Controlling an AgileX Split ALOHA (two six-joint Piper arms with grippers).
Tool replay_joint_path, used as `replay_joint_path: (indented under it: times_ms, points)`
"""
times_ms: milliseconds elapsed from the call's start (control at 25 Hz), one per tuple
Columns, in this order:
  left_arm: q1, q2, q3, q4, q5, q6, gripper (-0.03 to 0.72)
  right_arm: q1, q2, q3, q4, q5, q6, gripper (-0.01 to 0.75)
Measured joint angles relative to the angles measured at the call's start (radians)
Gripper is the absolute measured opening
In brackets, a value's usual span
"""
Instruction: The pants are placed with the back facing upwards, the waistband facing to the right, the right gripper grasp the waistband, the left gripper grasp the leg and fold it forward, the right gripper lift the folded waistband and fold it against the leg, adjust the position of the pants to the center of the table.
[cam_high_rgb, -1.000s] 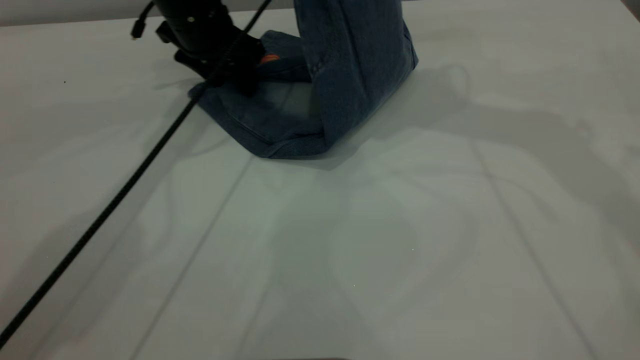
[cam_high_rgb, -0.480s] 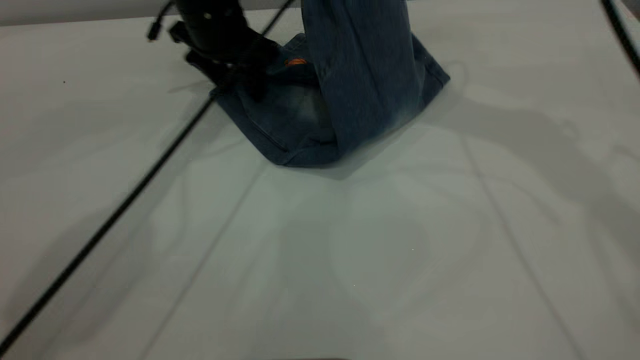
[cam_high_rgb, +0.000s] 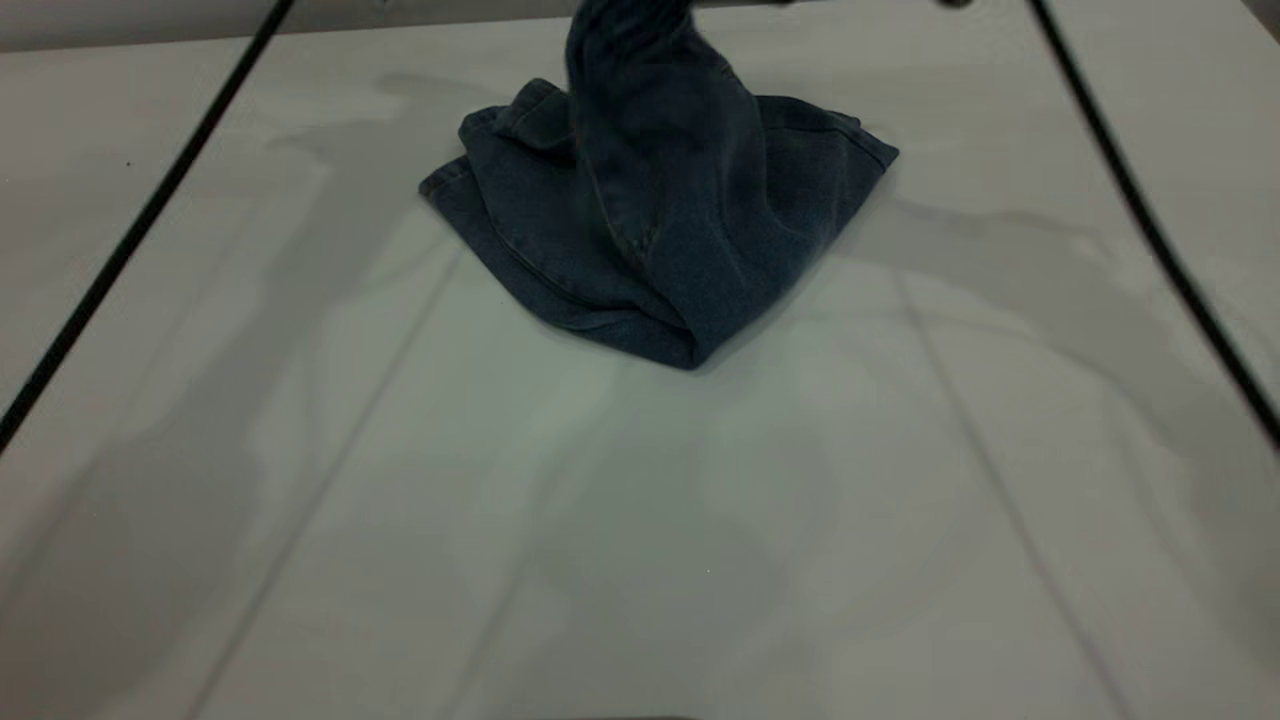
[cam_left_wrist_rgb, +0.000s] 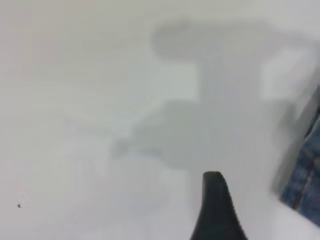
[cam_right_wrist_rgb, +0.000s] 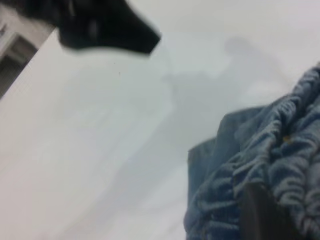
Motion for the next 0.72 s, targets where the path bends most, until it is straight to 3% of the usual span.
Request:
replay_joint_path:
  times_ms: [160,400,480,720]
  points:
    - [-0.010,0.000,-0.017,-0.006,0.006,-0.002,0.453,0.023,0.055,-0.033,-0.001,0.052,0.020,0.155]
    - [-0.025,0.000,-0.018,-0.019,0.007,0.012,0.453,0.042,0.064,-0.061,-0.002,0.142,0.138,0.562]
    - [-0.031,0.000,-0.018,-0.021,0.011,0.021,0.453,0.030,0.065,-0.061,-0.012,0.176,0.165,0.648]
    - [-0.084,0.000,-0.019,-0.055,0.072,0.157,0.453,-0.092,0.056,-0.061,-0.147,0.163,0.296,0.672]
